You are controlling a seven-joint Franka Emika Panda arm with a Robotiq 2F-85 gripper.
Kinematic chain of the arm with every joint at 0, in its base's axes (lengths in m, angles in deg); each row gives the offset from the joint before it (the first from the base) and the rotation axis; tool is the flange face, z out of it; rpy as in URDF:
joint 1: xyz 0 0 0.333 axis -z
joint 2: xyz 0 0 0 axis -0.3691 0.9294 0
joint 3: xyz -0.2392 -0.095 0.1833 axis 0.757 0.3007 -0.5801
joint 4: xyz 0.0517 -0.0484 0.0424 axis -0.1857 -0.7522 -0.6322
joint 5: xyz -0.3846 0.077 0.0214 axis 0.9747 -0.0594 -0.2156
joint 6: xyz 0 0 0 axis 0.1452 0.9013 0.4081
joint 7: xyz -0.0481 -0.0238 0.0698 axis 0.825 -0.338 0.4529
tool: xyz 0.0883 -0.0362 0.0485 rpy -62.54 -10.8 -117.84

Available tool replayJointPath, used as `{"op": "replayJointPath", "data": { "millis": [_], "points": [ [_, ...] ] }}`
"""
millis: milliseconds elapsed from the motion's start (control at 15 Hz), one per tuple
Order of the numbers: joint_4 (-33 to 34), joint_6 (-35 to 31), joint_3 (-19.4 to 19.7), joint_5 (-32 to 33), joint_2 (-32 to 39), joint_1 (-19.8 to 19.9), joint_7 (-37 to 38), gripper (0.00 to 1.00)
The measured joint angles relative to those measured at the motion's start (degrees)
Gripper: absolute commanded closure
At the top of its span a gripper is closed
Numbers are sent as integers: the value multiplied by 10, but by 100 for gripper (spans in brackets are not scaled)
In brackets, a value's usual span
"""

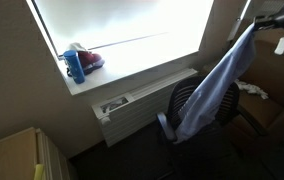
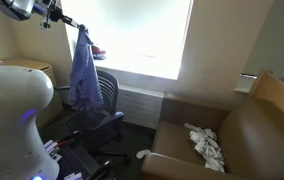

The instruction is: Hang the blue t-shirt on the backrest of the black chair

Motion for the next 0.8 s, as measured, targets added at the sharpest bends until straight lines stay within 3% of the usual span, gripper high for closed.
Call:
{"op": "replayJointPath", "data": {
  "millis": [333,533,800],
  "points": [
    [-14,118,-73,55,-67,65,60,96],
    [-56,120,-93,69,-54,82,71,96],
    [-60,130,-103,80,-47,90,98,99]
  ]
}}
